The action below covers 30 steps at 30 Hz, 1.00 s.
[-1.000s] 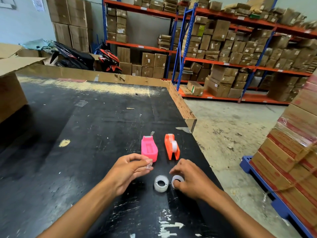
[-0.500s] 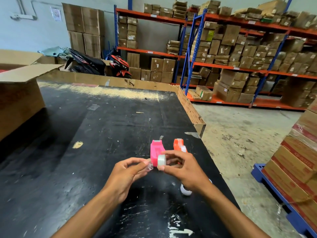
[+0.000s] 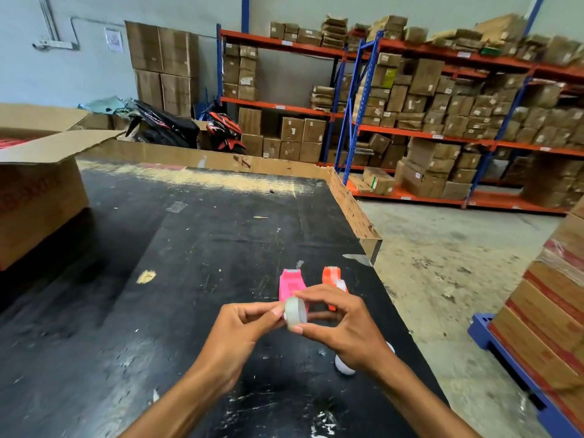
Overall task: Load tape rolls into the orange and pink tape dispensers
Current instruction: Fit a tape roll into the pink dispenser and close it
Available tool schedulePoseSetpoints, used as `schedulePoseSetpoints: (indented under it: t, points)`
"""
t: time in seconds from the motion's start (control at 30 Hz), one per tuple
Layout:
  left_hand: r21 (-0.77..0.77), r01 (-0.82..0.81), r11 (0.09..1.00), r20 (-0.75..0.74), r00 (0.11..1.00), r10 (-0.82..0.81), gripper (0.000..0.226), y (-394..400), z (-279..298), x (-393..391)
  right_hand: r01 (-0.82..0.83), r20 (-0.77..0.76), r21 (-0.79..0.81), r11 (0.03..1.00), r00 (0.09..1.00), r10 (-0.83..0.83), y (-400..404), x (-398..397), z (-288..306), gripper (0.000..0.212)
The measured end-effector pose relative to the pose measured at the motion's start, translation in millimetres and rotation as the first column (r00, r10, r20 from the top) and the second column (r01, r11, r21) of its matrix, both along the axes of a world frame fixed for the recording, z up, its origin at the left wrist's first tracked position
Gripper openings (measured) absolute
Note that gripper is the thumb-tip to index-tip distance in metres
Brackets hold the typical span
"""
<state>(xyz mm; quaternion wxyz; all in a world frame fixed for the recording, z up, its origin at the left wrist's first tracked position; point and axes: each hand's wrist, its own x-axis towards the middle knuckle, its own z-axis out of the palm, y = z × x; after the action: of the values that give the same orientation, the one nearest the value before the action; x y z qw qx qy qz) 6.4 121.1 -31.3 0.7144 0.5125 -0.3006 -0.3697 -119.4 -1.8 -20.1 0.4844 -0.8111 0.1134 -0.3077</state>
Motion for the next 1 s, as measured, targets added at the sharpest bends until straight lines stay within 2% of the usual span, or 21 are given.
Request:
schedulePoseSetpoints:
  t: [0.17, 0.3, 0.43, 0.53, 0.73, 0.9, 1.0]
  points:
    - [-0.046, -0.036, 0.998, 0.027, 0.999, 0.037, 0.029, -1.5, 3.2, -1.1, -0.001, 0.054, 0.026, 1.000, 0.999, 0.000, -2.1, -0.4, 5.3, 0.044]
    - [-0.067, -0.060, 0.996, 0.039, 0.997, 0.063, 0.027, -2.8, 2.0, -8.7, 0.008, 0.097, -0.026, 1.000, 0.995, -0.006, 0.2, -0.6, 5.0, 0.045]
    - [-0.093, -0.109, 0.990, 0.087, 0.989, 0.118, 0.027, -2.6, 6.1, -8.6, -0.003, 0.102, 0.015, 1.000, 0.995, 0.001, -1.3, -1.6, 7.0, 0.044]
    - [-0.117, -0.161, 0.980, 0.110, 0.979, 0.174, 0.020, -2.4, 8.3, -11.0, 0.004, 0.097, -0.032, 0.999, 0.995, -0.001, -0.2, -1.5, 8.3, 0.043]
    - [-0.127, -0.267, 0.955, 0.027, 0.962, 0.272, 0.012, -9.4, 7.9, -20.4, 0.054, 0.131, -0.089, 0.995, 0.990, -0.042, 0.6, 0.4, 4.6, 0.042]
    - [-0.141, -0.281, 0.949, 0.007, 0.959, 0.285, 0.016, -10.3, 9.9, -24.5, 0.067, 0.153, -0.156, 0.985, 0.987, -0.043, -0.2, 1.3, 3.7, 0.041]
    - [-0.095, -0.259, 0.961, 0.004, 0.965, 0.261, 0.017, -9.6, 10.3, -25.0, 0.087, 0.135, -0.207, 0.974, 0.989, -0.060, -0.8, 2.4, 3.1, 0.040]
